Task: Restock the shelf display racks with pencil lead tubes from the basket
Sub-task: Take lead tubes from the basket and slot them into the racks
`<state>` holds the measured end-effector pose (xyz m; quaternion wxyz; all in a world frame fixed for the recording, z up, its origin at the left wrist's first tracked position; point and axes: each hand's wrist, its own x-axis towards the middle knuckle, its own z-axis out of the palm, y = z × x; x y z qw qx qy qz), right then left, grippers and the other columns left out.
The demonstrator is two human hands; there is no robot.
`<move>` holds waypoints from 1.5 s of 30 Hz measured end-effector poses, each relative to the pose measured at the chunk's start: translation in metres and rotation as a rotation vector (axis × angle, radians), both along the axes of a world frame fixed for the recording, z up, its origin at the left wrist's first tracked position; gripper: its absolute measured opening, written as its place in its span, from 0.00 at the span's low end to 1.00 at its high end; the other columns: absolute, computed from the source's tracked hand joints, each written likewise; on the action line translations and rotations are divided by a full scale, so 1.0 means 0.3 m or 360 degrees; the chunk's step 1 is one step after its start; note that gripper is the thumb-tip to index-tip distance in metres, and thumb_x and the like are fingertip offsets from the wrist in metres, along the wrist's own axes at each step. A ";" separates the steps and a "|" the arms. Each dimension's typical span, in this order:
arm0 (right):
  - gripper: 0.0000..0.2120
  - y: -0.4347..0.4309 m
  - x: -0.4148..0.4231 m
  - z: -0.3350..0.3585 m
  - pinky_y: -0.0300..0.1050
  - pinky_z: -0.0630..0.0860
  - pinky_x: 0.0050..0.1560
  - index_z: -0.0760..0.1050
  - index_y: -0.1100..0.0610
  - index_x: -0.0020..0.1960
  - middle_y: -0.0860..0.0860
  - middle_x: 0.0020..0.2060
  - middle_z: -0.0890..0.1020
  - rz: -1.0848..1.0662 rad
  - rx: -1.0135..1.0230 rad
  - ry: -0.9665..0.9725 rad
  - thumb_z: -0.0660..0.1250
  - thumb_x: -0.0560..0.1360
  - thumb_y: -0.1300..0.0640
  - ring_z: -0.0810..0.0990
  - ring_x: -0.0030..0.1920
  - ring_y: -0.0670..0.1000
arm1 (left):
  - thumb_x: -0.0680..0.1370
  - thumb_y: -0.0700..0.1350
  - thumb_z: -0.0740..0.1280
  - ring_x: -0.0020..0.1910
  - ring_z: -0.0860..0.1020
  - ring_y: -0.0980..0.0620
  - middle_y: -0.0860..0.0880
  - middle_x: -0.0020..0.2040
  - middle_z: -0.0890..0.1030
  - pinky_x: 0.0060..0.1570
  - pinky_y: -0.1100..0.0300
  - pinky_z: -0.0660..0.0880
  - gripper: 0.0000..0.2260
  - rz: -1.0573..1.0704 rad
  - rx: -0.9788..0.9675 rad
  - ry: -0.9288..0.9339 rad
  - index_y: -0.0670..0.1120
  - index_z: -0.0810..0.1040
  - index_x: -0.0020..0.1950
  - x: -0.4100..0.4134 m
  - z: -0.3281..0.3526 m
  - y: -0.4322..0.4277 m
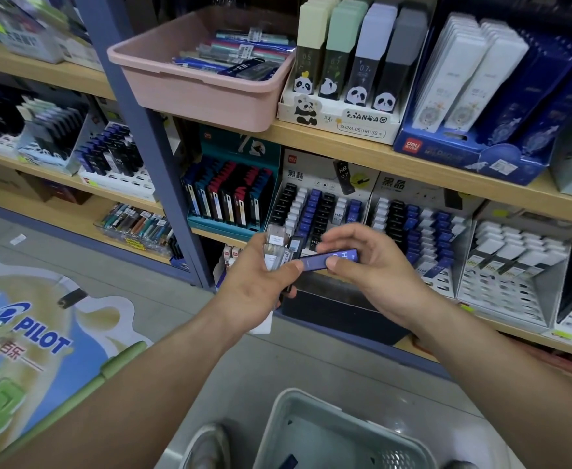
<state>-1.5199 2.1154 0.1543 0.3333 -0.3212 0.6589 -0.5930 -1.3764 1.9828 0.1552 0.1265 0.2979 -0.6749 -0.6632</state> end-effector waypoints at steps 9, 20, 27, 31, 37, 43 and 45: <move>0.10 0.004 -0.057 0.012 0.42 0.82 0.39 0.81 0.58 0.54 0.53 0.39 0.86 -0.0522 0.0011 0.0095 0.71 0.74 0.67 0.84 0.38 0.50 | 0.80 0.44 0.69 0.33 0.78 0.55 0.48 0.47 0.80 0.28 0.62 0.71 0.19 0.0005 -0.0015 -0.0109 0.48 0.68 0.69 0.004 -0.006 -0.017; 0.10 -0.071 -0.370 -0.040 0.48 0.79 0.56 0.81 0.52 0.59 0.49 0.53 0.84 -0.0472 0.0779 0.1472 0.69 0.78 0.56 0.81 0.52 0.49 | 0.80 0.43 0.69 0.32 0.78 0.55 0.49 0.44 0.79 0.28 0.66 0.72 0.19 -0.0023 0.0008 -0.0121 0.48 0.69 0.69 0.024 -0.017 -0.040; 0.07 -0.124 -0.406 -0.068 0.48 0.78 0.54 0.81 0.50 0.55 0.48 0.50 0.84 -0.0388 0.0963 0.1504 0.71 0.77 0.56 0.80 0.50 0.50 | 0.80 0.42 0.69 0.31 0.77 0.57 0.51 0.41 0.78 0.28 0.67 0.71 0.12 -0.0042 0.0007 -0.0087 0.49 0.72 0.62 0.022 -0.003 -0.037; 0.06 -0.129 -0.410 -0.082 0.43 0.75 0.49 0.82 0.49 0.53 0.47 0.49 0.84 -0.0397 0.0958 0.1472 0.72 0.77 0.56 0.79 0.46 0.47 | 0.80 0.41 0.68 0.33 0.77 0.55 0.51 0.42 0.78 0.28 0.67 0.71 0.12 -0.0037 0.0035 -0.0056 0.48 0.72 0.62 0.023 0.004 -0.035; 0.06 -0.118 -0.394 -0.074 0.42 0.76 0.49 0.82 0.50 0.53 0.47 0.49 0.84 -0.0307 0.1023 0.1508 0.72 0.76 0.56 0.79 0.46 0.47 | 0.80 0.41 0.68 0.34 0.78 0.53 0.51 0.42 0.78 0.28 0.67 0.72 0.13 -0.0025 0.0050 -0.0051 0.47 0.72 0.64 0.025 0.010 -0.035; 0.08 -0.127 -0.386 -0.080 0.42 0.73 0.53 0.83 0.53 0.56 0.49 0.54 0.83 -0.0250 0.1009 0.1661 0.69 0.78 0.56 0.80 0.53 0.53 | 0.80 0.39 0.68 0.32 0.76 0.54 0.52 0.41 0.78 0.27 0.67 0.71 0.12 -0.0003 0.0099 -0.0027 0.46 0.73 0.62 0.025 0.015 -0.031; 0.08 -0.137 -0.386 -0.085 0.44 0.73 0.53 0.83 0.53 0.56 0.51 0.55 0.82 -0.0255 0.0981 0.1731 0.68 0.79 0.56 0.79 0.55 0.55 | 0.80 0.40 0.68 0.32 0.76 0.54 0.52 0.41 0.78 0.27 0.67 0.71 0.11 -0.0002 0.0107 -0.0029 0.47 0.73 0.61 0.026 0.014 -0.032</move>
